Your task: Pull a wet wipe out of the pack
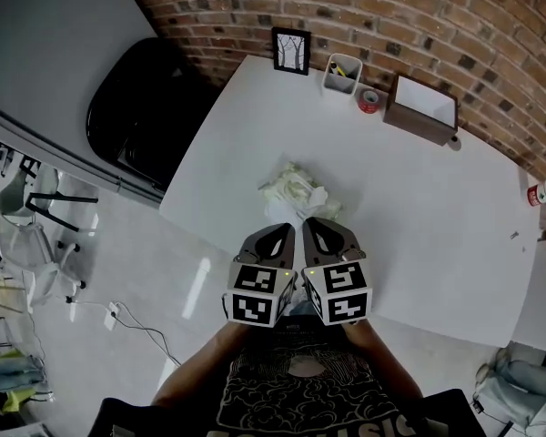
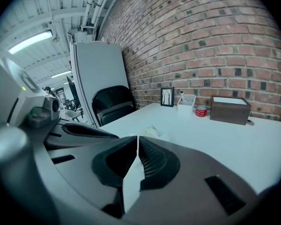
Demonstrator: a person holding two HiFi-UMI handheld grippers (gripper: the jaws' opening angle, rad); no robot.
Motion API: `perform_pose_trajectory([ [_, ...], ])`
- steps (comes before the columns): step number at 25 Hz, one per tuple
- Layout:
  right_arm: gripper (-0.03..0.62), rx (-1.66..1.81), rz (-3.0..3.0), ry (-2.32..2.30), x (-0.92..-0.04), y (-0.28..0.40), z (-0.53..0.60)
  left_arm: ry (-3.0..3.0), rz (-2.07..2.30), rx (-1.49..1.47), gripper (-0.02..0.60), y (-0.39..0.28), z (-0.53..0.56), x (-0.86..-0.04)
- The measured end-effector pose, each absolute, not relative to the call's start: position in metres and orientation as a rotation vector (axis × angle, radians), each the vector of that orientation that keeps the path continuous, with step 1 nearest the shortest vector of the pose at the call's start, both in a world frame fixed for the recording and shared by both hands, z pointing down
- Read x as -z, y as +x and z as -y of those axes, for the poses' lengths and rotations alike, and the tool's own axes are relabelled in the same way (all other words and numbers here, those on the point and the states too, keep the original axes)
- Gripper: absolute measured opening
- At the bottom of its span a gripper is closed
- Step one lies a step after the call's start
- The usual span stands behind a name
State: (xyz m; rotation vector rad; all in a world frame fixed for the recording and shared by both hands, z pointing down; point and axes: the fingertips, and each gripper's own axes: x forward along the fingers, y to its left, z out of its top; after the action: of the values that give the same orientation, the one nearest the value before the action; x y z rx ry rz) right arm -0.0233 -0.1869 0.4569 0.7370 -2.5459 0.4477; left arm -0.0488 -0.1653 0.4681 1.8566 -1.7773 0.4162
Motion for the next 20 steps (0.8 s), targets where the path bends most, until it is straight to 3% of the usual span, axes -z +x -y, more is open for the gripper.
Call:
perform_pose_trajectory([
  [20, 0.021, -0.488, 2.389, 0.97, -0.484, -0.049, 0.216, 2.066, 1.559, -0.493, 0.012, -0.082, 0.206, -0.483],
])
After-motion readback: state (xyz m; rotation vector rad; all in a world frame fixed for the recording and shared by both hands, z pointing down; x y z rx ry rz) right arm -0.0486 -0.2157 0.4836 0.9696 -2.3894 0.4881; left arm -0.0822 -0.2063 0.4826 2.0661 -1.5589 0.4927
